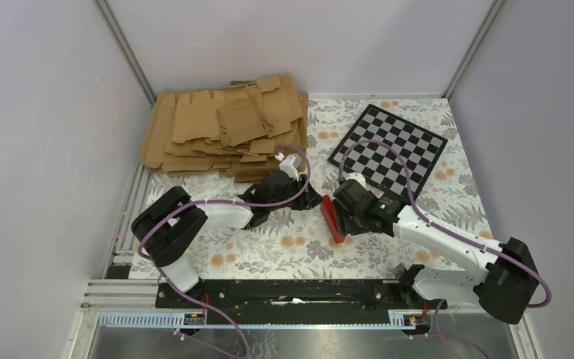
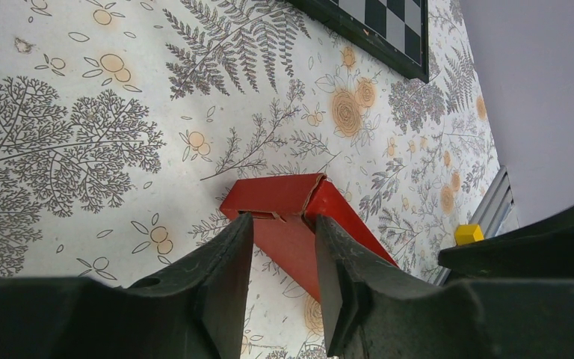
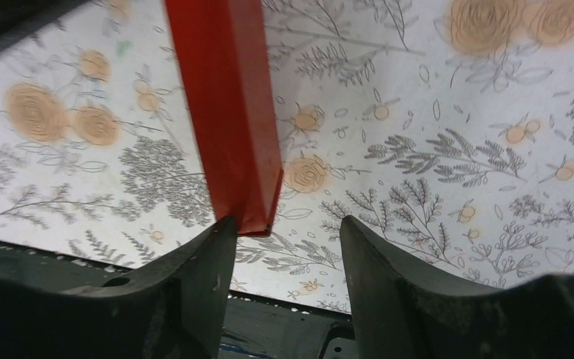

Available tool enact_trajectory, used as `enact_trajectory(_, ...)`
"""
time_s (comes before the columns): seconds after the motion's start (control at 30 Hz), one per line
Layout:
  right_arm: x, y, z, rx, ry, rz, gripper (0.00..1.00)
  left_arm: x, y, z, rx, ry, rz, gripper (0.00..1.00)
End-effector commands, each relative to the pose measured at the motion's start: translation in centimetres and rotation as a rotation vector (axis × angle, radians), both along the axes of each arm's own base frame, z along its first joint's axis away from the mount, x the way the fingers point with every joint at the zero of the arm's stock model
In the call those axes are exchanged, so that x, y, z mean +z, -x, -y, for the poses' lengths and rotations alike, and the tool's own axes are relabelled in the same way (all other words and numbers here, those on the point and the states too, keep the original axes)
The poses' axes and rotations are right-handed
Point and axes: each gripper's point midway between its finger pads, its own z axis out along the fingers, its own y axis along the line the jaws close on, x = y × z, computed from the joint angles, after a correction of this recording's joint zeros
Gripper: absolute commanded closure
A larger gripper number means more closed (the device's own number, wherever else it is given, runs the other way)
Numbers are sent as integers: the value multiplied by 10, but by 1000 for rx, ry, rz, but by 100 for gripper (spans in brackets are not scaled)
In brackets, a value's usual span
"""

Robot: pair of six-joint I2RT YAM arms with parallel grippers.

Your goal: Fold the paper box

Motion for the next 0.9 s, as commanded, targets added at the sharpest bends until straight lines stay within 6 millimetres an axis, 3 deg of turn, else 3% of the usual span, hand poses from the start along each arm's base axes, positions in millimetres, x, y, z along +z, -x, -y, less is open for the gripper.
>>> enact_trajectory(0.0,-23,4,18,-47,90,-28,41,-32,12,-16,-13,-129,-53,62)
enact_trajectory(0.13,-15,-1,14,-42,71,-8,42,-30,12,-15,-14,-125,-51,62)
enact_trajectory(0.3,15,-7,-8,41,-37,43,41,-26,12,-14,-19,-124,-42,62)
enact_trajectory(0.4,27,-9,-24,120,-91,54,31,-23,12,-12,-31,-123,-41,62)
enact_trajectory(0.5,25,-14,-33,145,-83,34,11,-22,12,-12,-37,-125,-40,61)
enact_trajectory(0.57,20,-18,-38,146,-75,22,10,-20,12,-12,-39,-128,-39,59)
enact_trajectory(0.67,10,-27,-41,113,-45,23,19,-18,12,-11,-46,-131,-39,58)
enact_trajectory(0.77,-1,-34,-38,92,9,17,42,-15,12,-11,-46,-133,-36,57)
enact_trajectory(0.87,-10,-33,-38,89,25,-11,47,-7,10,-11,-48,-134,-21,56)
